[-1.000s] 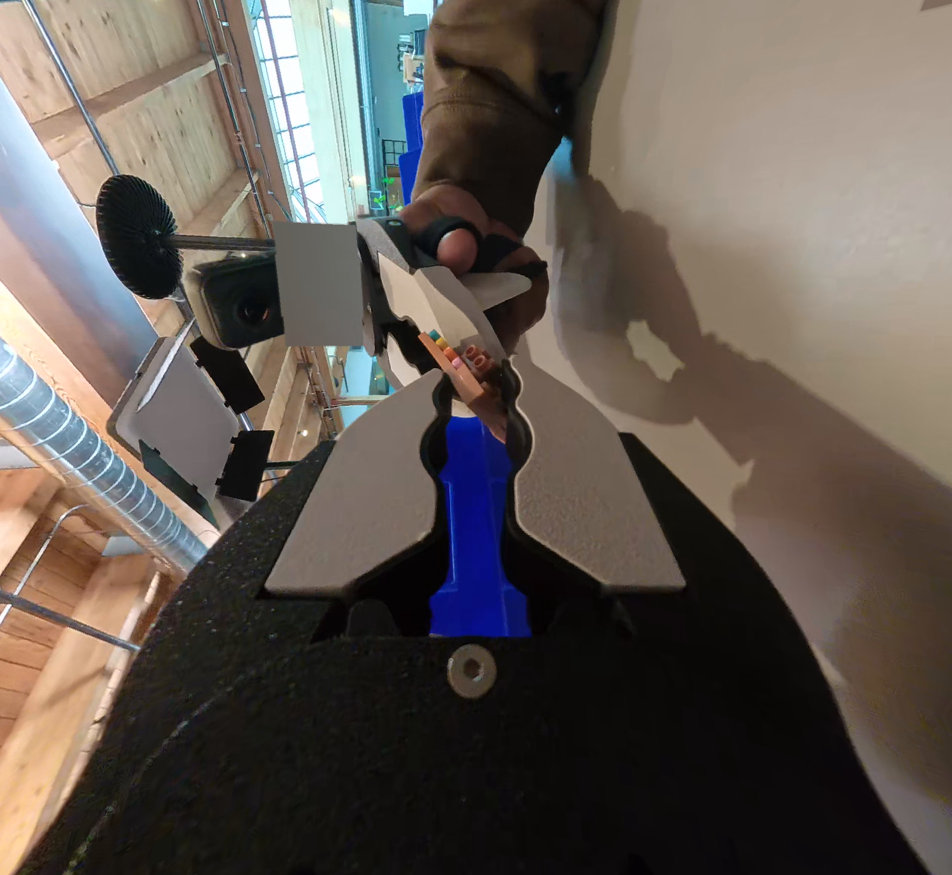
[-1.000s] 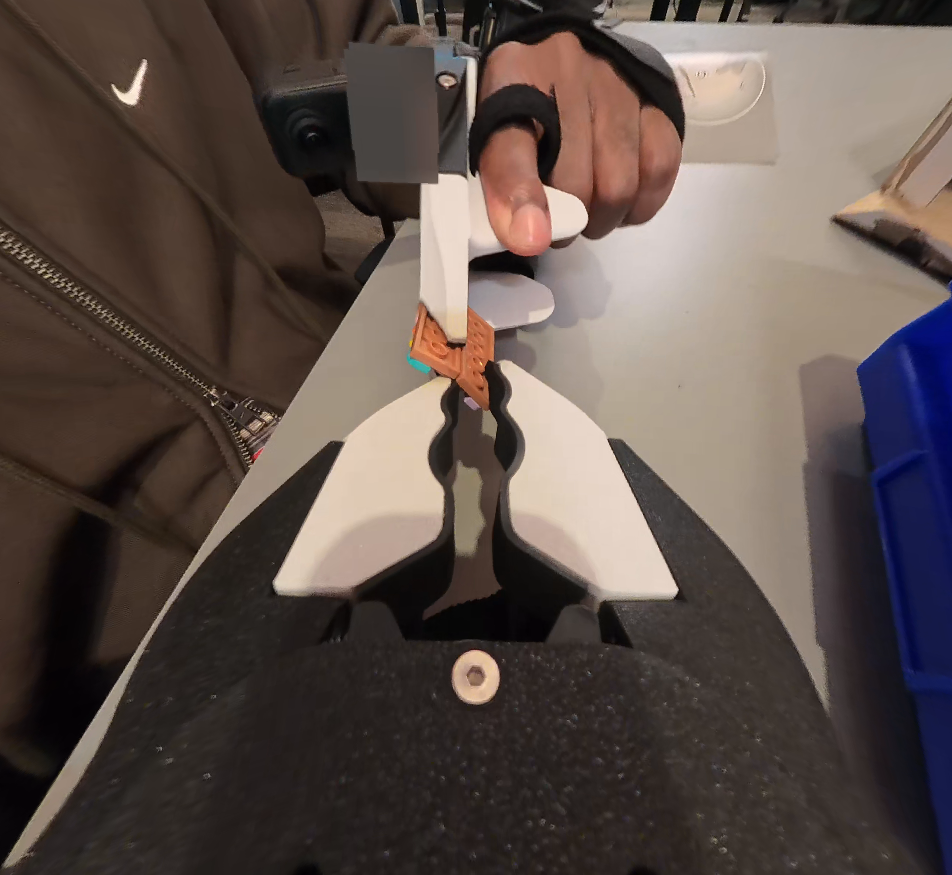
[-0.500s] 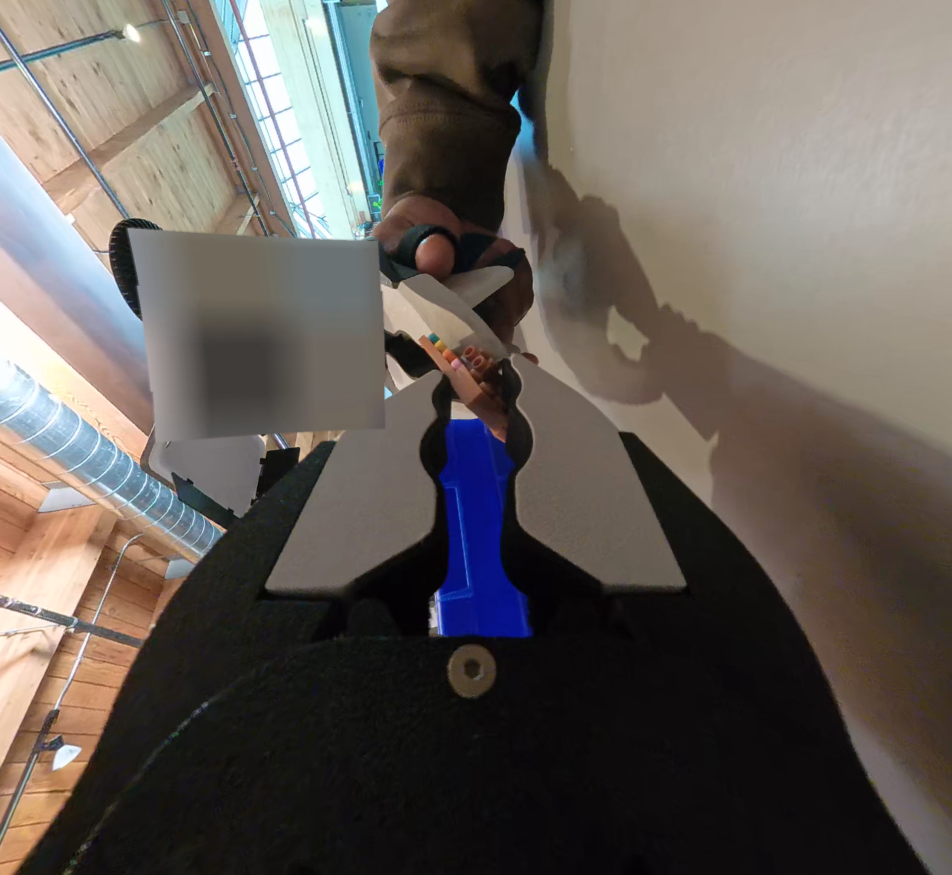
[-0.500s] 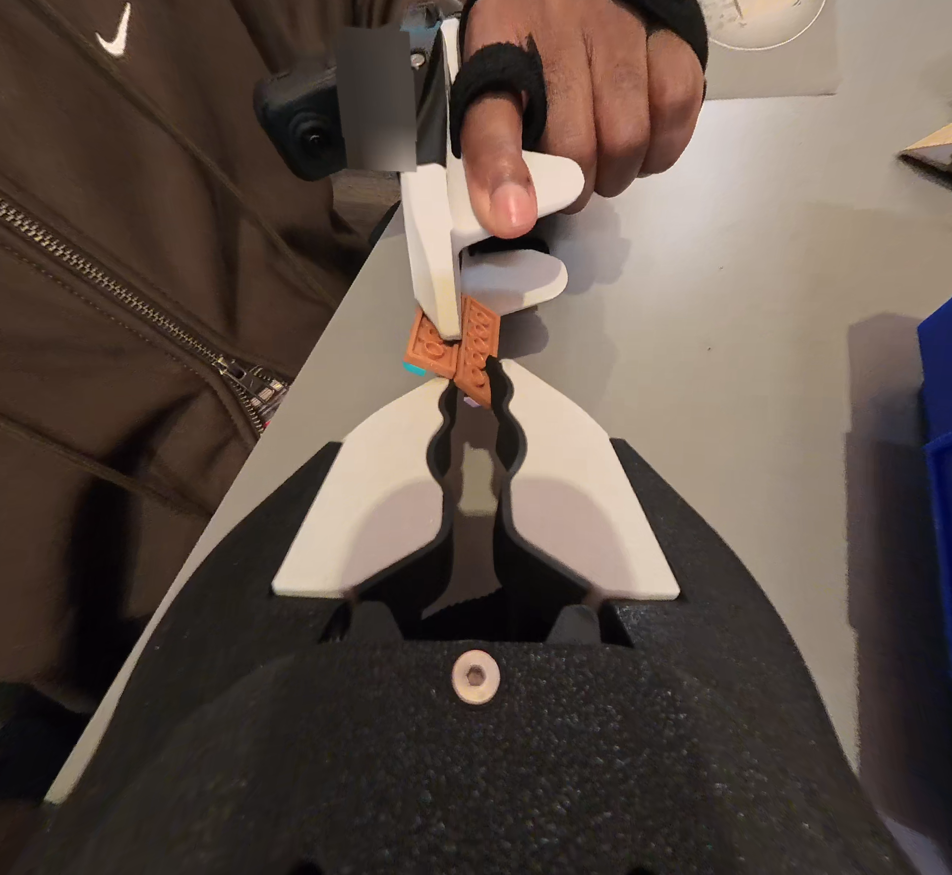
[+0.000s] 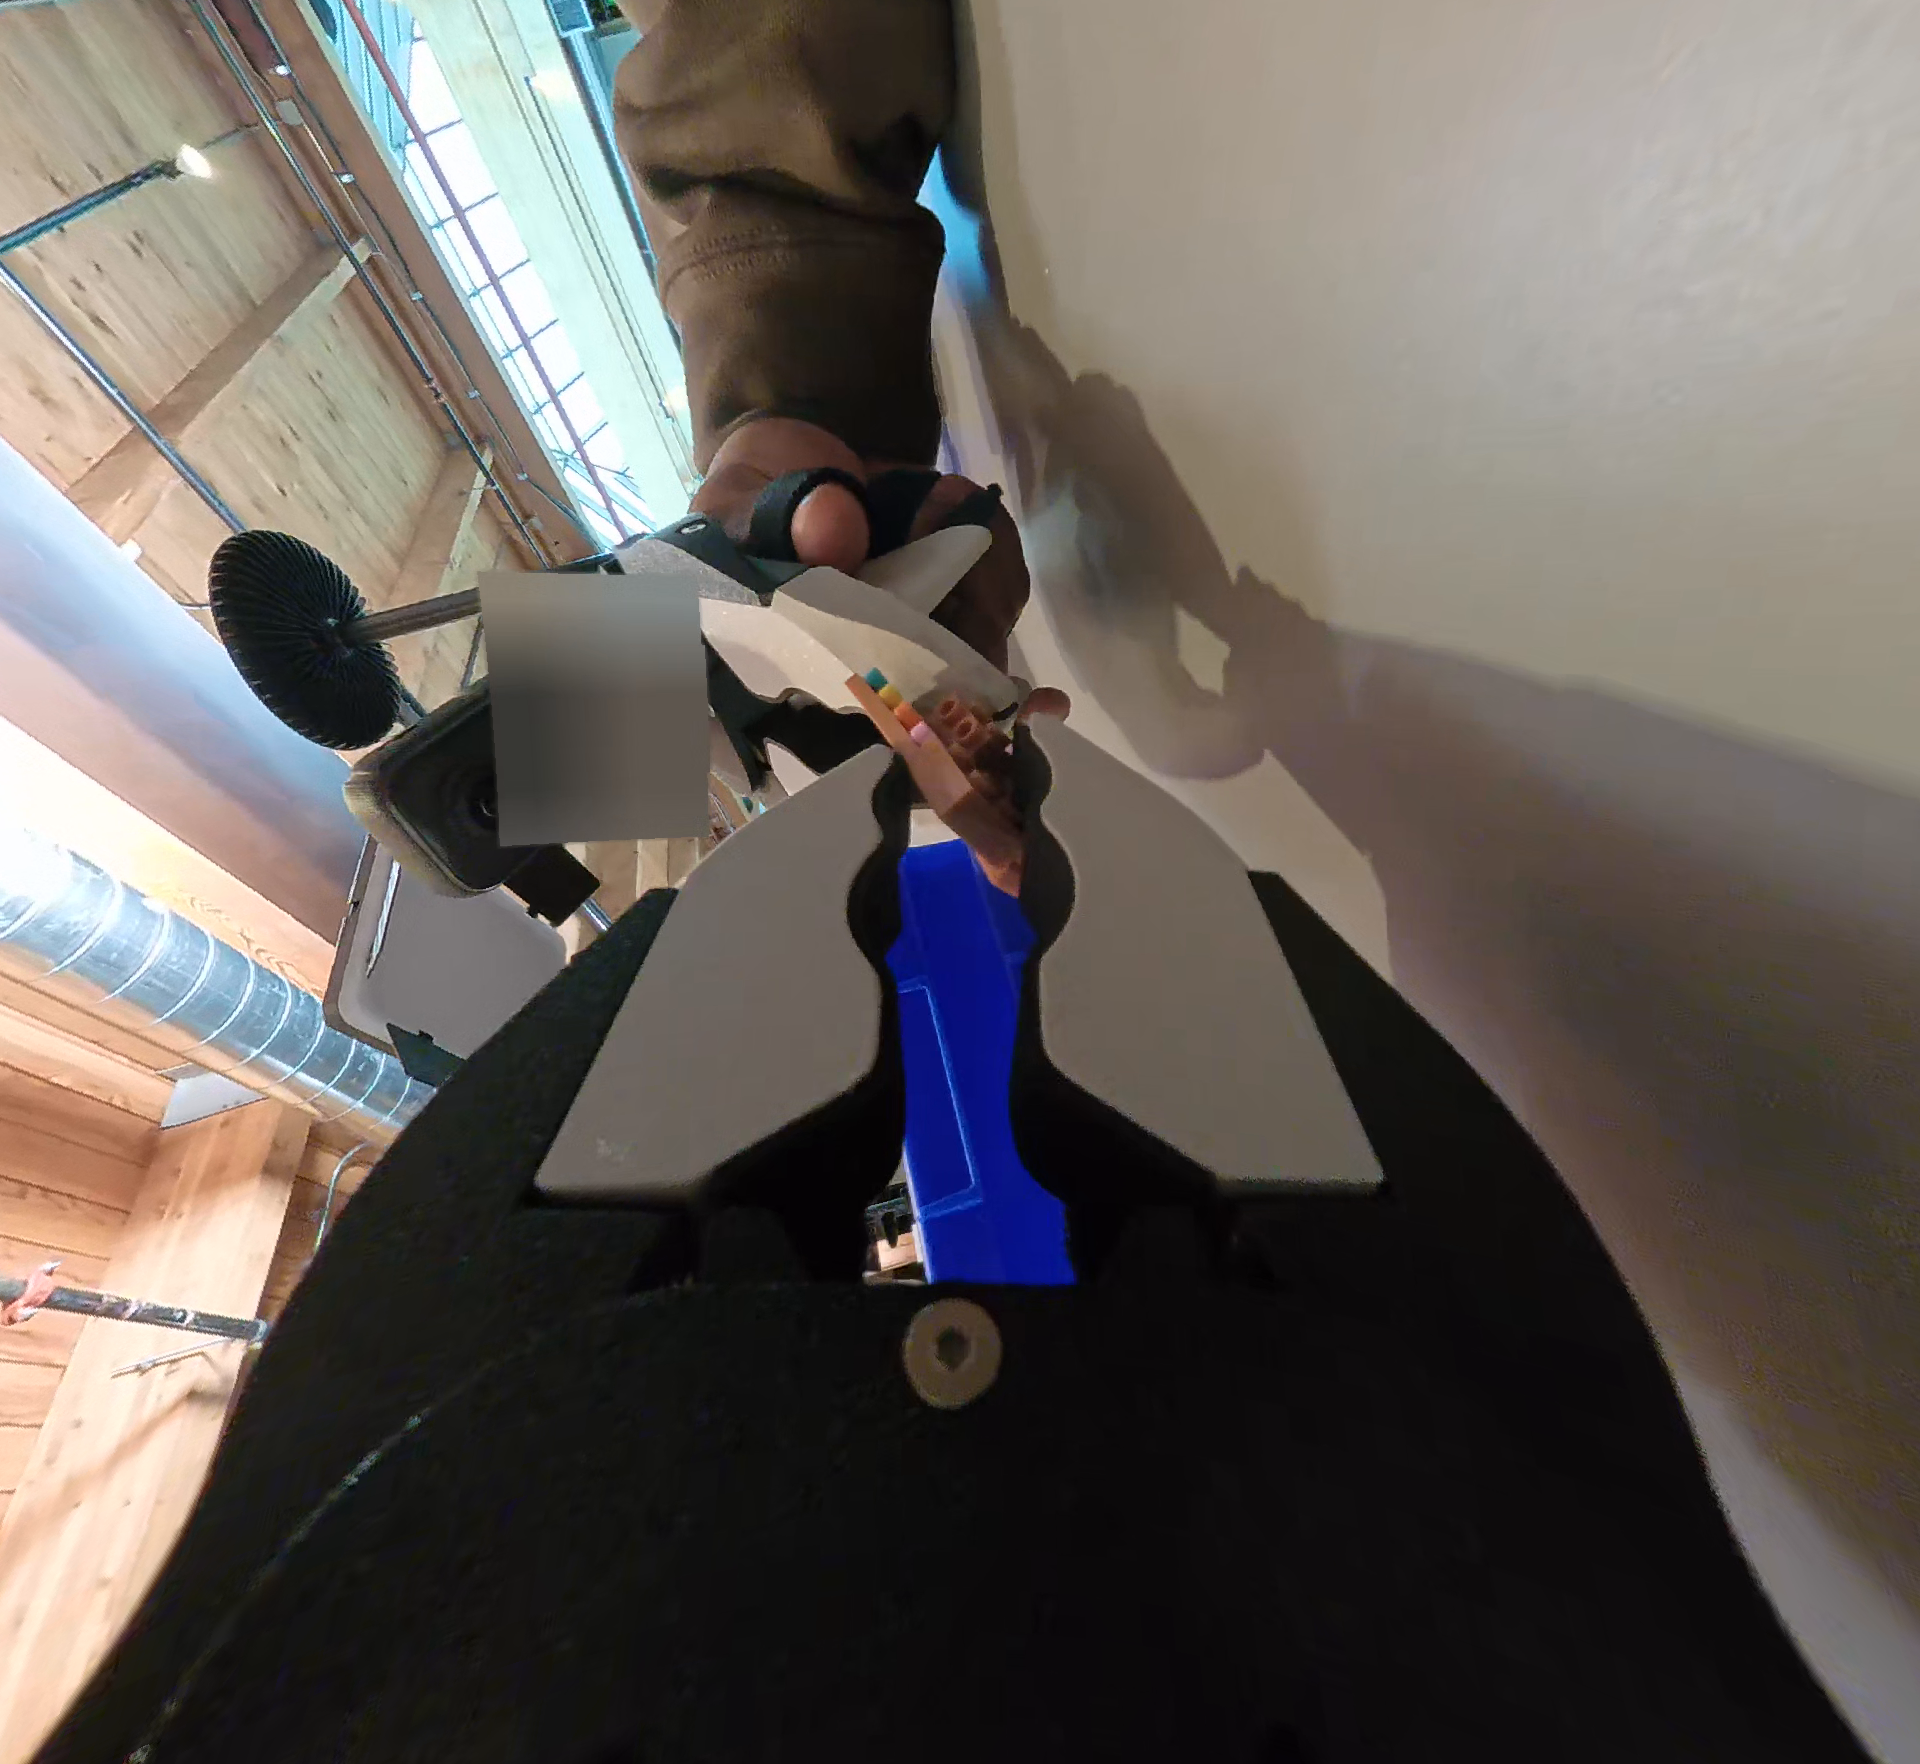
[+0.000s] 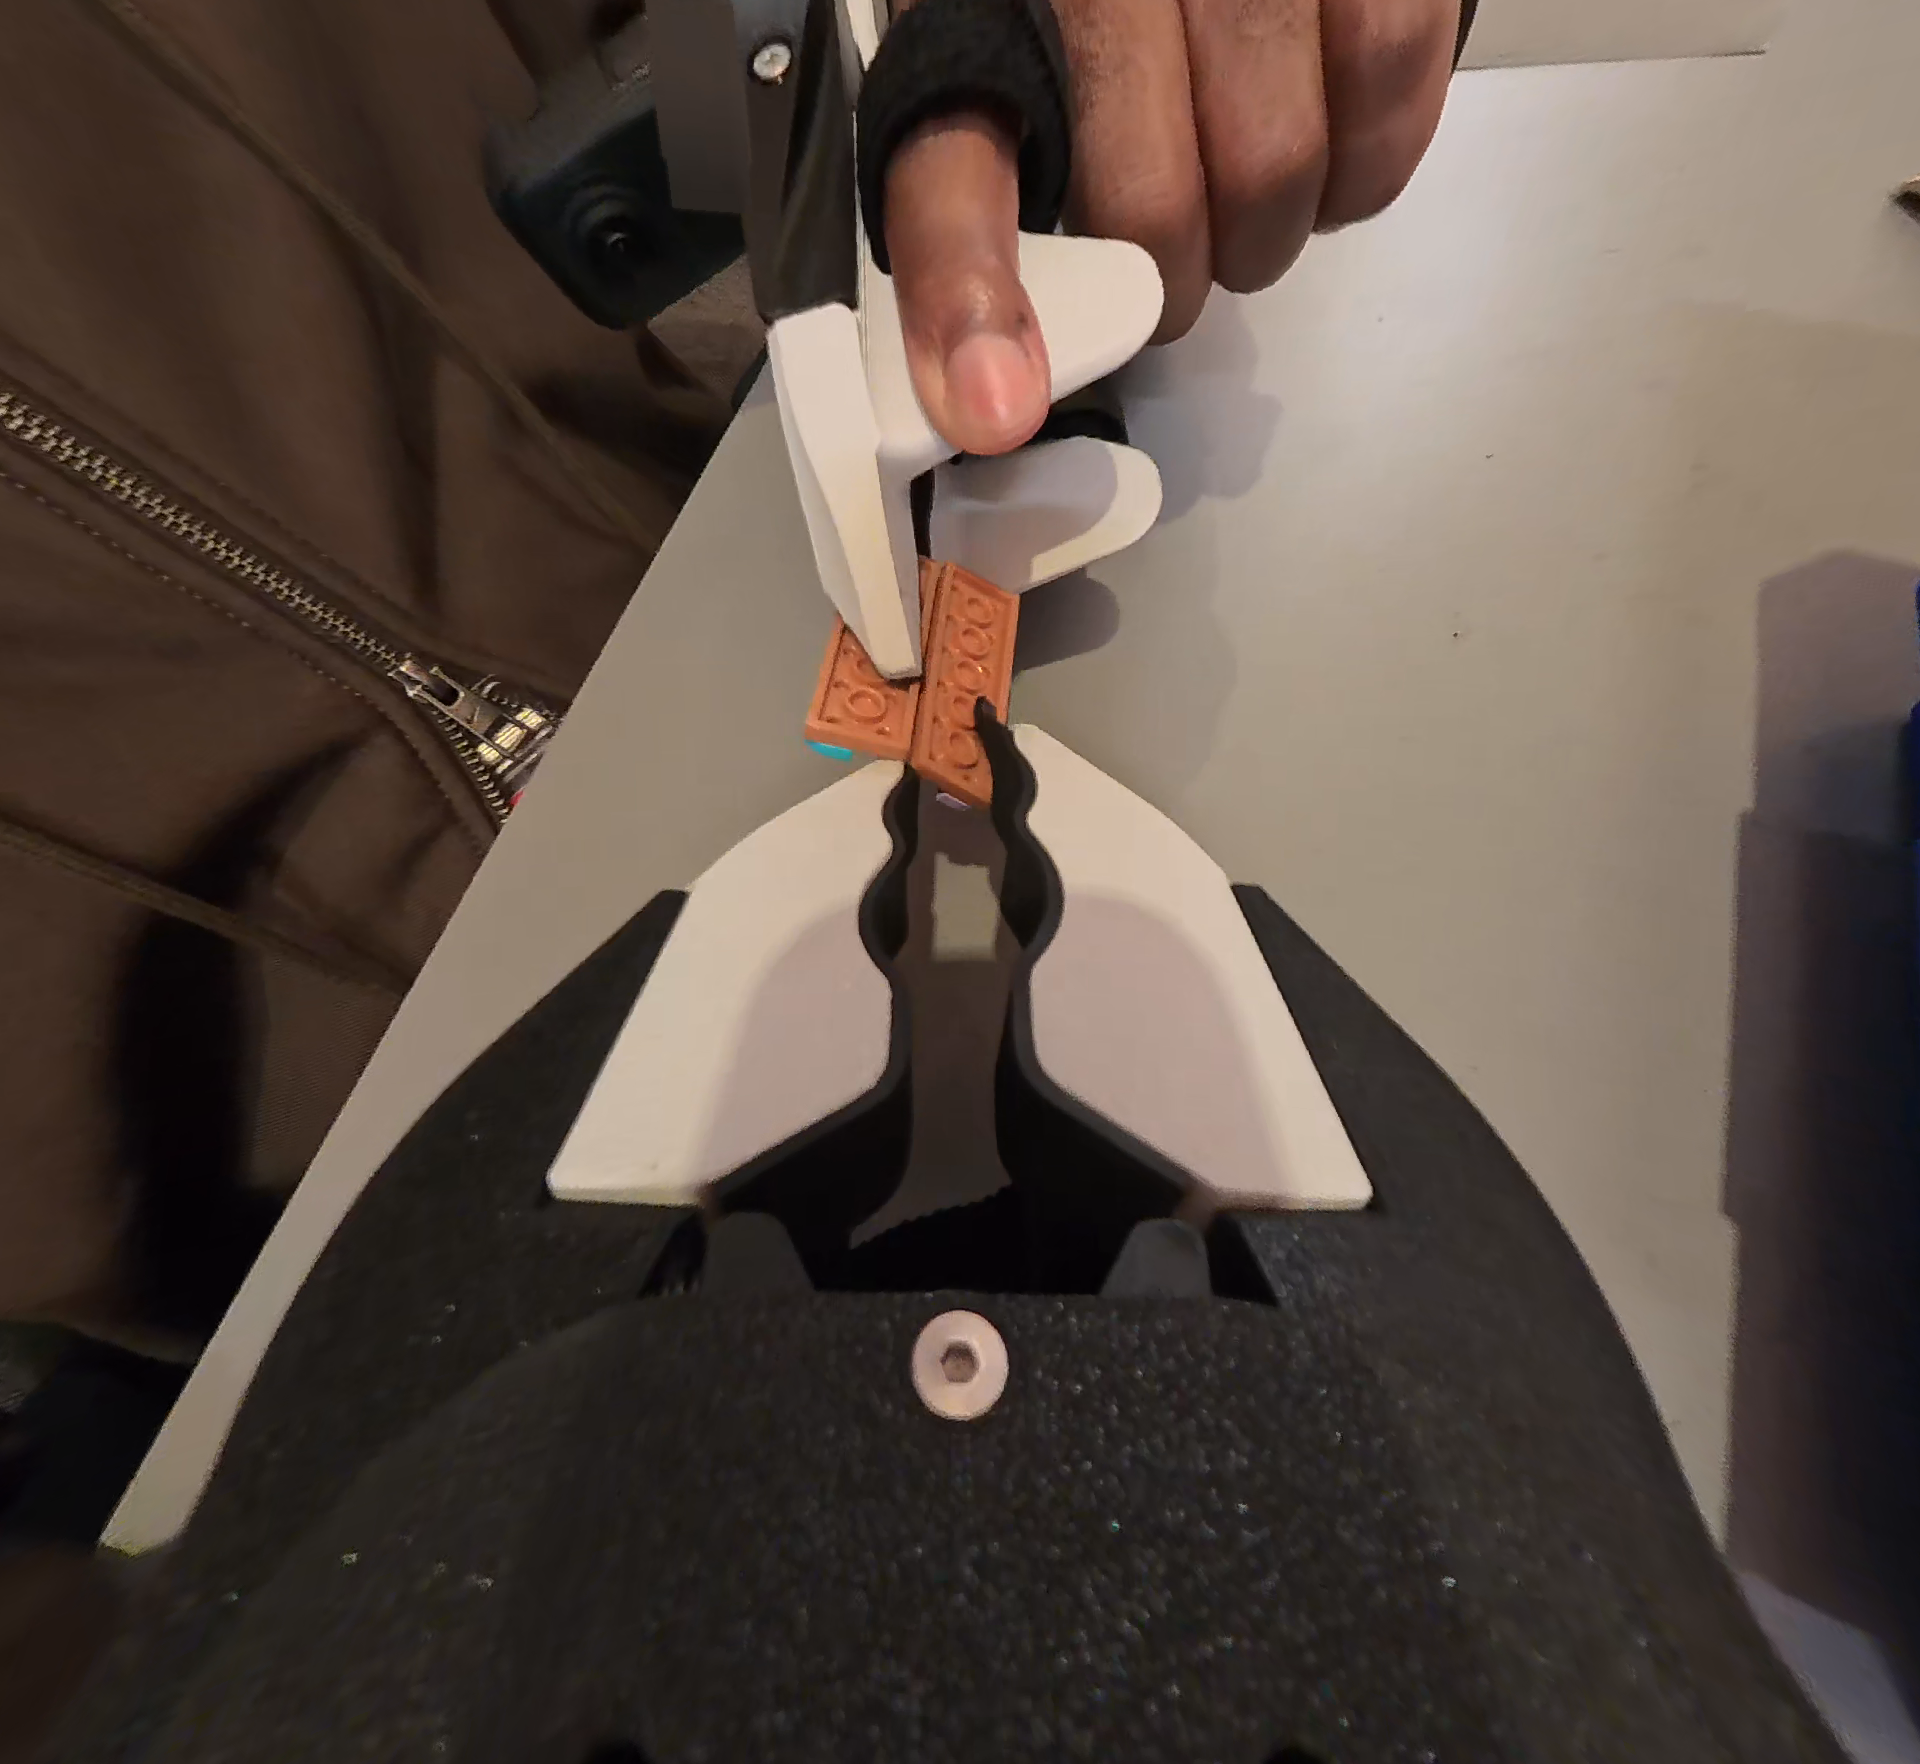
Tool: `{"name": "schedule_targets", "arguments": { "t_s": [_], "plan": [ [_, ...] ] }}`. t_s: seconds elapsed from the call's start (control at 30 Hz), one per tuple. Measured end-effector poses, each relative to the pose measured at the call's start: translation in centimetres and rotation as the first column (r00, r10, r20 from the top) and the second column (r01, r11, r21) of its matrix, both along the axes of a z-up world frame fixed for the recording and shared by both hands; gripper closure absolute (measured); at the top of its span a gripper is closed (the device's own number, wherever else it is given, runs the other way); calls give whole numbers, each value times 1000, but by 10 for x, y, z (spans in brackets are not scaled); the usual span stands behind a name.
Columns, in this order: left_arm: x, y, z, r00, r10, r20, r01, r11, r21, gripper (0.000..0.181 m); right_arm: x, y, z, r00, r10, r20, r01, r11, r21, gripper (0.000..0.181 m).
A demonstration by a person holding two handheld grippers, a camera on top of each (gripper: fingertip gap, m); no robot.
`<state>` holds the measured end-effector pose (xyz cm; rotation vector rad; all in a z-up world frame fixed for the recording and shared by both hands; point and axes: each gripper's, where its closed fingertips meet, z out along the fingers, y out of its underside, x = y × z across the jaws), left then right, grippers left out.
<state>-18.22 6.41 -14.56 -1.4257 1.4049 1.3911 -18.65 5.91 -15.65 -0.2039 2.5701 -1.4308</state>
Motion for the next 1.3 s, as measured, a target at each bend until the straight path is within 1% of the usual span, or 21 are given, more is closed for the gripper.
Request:
{"name": "schedule_targets", "arguments": {
  "t_s": [0.07, 0.13, 0.17, 0.2, 0.23, 0.3, 0.37, 0.43, 0.47, 0.53, 0.57, 0.67, 0.77, 0.83, 0.93, 1.03, 1.07, 1.1, 1.23, 1.3],
  "plan": [
    [-4, 0, 1, 999, 15, 44, -16, 1000, 15, 163, -3, 0, 0, 1000, -14, -20, 14, 1000, -7, 169],
    [-13, -2, 7, 978, 47, 201, -60, 996, 60, 162, -12, -2, 6, 996, -61, -72, 57, 997, -49, 169],
    [-19, -3, 11, 952, 58, 302, -87, 993, 83, 163, -18, -4, 10, 989, -96, -109, 87, 993, -81, 169],
    [-26, -4, 15, 907, 72, 415, -123, 988, 96, 163, -25, -6, 14, 979, -141, -149, 123, 985, -118, 170],
    [-33, -5, 17, 845, 83, 529, -158, 983, 98, 164, -32, -7, 18, 966, -183, -182, 157, 977, -147, 171],
    [-49, -9, 19, 696, 104, 711, -228, 970, 80, 164, -44, -7, 23, 941, -254, -223, 215, 959, -184, 171],
    [-58, -12, 17, 507, 115, 854, -266, 964, 28, 165, -50, -7, 27, 922, -295, -253, 245, 946, -210, 165],
    [-59, -14, 17, 331, 90, 939, -251, 968, -4, 165, -54, -8, 29, 903, -320, -285, 262, 939, -223, 161],
    [-59, -14, 18, 267, 77, 961, -244, 970, -10, 165, -54, -9, 30, 897, -326, -298, 265, 937, -227, 160],
    [-60, -15, 18, 195, 74, 978, -238, 971, -26, 165, -56, -10, 32, 885, -342, -316, 273, 931, -242, 157],
    [-60, -14, 16, 177, 91, 980, -236, 971, -48, 165, -56, -10, 34, 881, -349, -318, 276, 927, -254, 157],
    [-58, -13, 4, 187, 156, 970, -232, 966, -111, 165, -57, -10, 41, 875, -369, -313, 282, 914, -291, 160],
    [-56, -10, 2, 175, 165, 971, -225, 966, -124, 165, -56, -10, 36, 881, -356, -311, 283, 924, -258, 171],
    [-56, -10, 2, 151, 162, 975, -220, 967, -126, 165, -57, -10, 35, 880, -359, -312, 289, 924, -249, 171],
    [-59, -9, 13, 86, 84, 993, -223, 973, -63, 164, -57, -9, 45, 879, -380, -290, 298, 910, -289, 173],
    [-66, -10, 25, -20, -10, 1000, -245, 969, 5, 159, -59, -9, 58, 871, -419, -258, 315, 877, -362, 175],
    [-69, -11, 25, -48, -23, 999, -253, 967, 10, 158, -61, -9, 61, 869, -430, -245, 324, 868, -376, 175],
    [-72, -11, 24, -61, -24, 998, -269, 963, 7, 157, -62, -8, 62, 866, -440, -236, 333, 861, -384, 175],
    [-76, -12, 22, -46, -15, 999, -288, 958, 1, 156, -65, -9, 61, 869, -451, -203, 350, 851, -392, 175],
    [-73, -12, 20, -27, -3, 1000, -276, 961, -4, 162, -66, -10, 59, 873, -451, -186, 357, 850, -387, 175]
  ]
}}
